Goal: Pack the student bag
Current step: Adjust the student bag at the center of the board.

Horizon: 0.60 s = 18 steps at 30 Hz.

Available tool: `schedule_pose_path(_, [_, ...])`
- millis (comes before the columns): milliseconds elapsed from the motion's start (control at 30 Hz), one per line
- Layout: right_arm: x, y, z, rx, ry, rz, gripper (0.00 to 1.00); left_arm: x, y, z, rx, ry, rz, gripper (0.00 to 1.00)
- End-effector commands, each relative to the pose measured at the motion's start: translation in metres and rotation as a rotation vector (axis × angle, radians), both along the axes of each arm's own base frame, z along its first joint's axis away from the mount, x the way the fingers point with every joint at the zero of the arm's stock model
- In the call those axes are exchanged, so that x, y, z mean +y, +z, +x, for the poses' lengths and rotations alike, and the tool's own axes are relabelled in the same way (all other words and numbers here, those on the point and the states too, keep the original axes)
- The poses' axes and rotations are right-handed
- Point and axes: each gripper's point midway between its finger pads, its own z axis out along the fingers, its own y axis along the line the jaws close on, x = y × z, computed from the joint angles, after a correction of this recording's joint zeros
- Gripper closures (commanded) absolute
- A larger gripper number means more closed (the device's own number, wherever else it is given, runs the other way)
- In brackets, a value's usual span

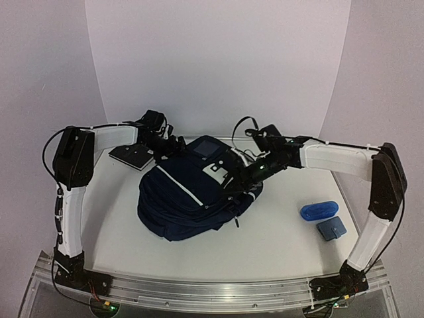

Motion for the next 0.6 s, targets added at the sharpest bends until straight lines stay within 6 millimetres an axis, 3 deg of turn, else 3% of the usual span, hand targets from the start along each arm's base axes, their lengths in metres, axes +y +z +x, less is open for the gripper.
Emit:
schedule_pose_path(0, [-0.058, 0.018, 0.055, -0.141, -0.174, -0.036, 0.35, 0.010, 0.046, 0.005, -0.090, -0.043, 0.040, 0.06])
schedule_pose_path(133, [-0.105, 0.006, 0.073, -0.283, -0.205, -0.189, 0.35, 0.015, 0.088, -0.027, -0.180, -0.067, 0.067, 0.06])
schedule_pose_path(167, [-0.113, 0.001, 0.073, -0.319, -0.196, -0.237, 0.35, 0.014, 0.104, -0.040, -0.224, -0.079, 0.078, 0.06])
schedule_pose_path(267, [-0.124, -0.017, 0.068, -0.318, -0.175, -0.313, 0.34, -0.009, 0.119, -0.092, -0.285, -0.185, 0.117, 0.06])
schedule_pose_path(367, [-0.130, -0.033, 0.070, -0.294, -0.169, -0.372, 0.32, -0.027, 0.107, -0.147, -0.233, -0.266, 0.139, 0.07])
schedule_pose_path(433, [-0.132, -0.035, 0.081, -0.301, -0.191, -0.406, 0.29, -0.020, 0.084, -0.172, -0.161, -0.236, 0.151, 0.08])
schedule_pose_path(567, [-0.131, -0.034, 0.113, -0.310, -0.251, -0.428, 0.19, 0.004, 0.063, -0.204, -0.082, -0.101, 0.056, 0.07])
